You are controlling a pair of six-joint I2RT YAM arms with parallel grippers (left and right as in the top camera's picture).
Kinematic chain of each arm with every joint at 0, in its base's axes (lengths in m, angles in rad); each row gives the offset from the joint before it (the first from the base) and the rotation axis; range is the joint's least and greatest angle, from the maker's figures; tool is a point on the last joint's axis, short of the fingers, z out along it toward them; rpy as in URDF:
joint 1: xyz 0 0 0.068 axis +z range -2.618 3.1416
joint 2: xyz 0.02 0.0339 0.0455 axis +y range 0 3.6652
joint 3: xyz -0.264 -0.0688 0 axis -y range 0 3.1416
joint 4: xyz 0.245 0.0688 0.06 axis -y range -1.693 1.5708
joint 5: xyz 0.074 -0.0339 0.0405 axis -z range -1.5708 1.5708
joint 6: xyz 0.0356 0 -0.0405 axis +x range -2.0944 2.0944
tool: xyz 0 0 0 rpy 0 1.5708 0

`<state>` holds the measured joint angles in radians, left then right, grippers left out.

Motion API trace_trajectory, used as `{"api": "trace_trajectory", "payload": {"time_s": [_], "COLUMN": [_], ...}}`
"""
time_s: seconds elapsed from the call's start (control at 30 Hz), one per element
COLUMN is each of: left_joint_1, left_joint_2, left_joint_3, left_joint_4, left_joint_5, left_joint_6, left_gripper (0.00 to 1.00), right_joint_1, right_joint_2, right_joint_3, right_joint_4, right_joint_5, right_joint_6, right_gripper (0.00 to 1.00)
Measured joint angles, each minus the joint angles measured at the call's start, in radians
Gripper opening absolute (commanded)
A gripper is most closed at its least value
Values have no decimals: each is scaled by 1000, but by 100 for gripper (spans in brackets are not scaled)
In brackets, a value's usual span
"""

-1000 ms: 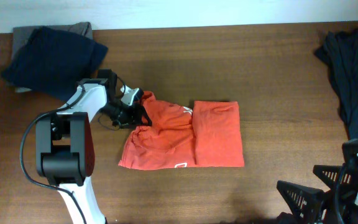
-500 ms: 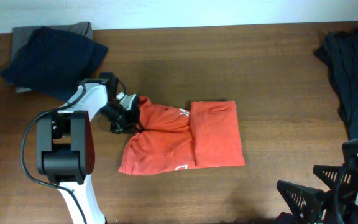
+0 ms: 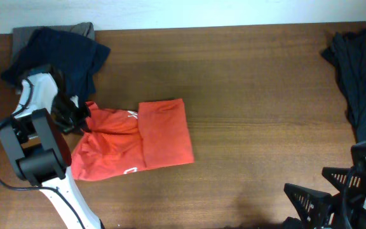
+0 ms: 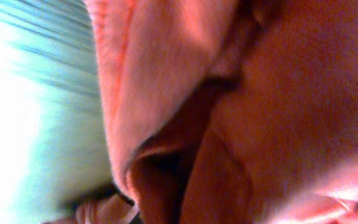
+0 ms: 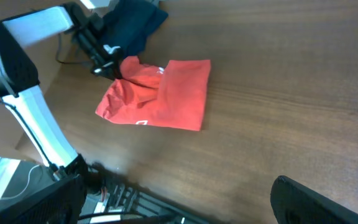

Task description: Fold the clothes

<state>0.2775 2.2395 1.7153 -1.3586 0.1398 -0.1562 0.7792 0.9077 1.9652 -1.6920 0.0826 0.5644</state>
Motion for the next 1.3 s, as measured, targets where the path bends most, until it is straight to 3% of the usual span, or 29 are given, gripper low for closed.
{"api": "trace_trajectory", "payload": {"time_s": [0.17,0.43,0.93,1.3], "left_joint_1": [-33,-182,-418,-480], "left_joint_2": [2,2,2,-42], "left_joint_3": [198,377,440,449], "left_joint_4": [-172,-315,-325,-326], "left_joint_5": [-56,-198,-238,-241], "left_joint_6": [-10,-79,-163,-203], "left_gripper": [0,0,0,0], "right_joint_1": [0,0,0,0], "right_joint_2": [0,0,0,0], "right_joint_3": [0,0,0,-59], "right_joint_4": [0,0,0,0], "right_joint_5": [28,41,49,49], "right_joint_6": [-1,-1,-3,-5], "right_gripper": [99,99,99,99]}}
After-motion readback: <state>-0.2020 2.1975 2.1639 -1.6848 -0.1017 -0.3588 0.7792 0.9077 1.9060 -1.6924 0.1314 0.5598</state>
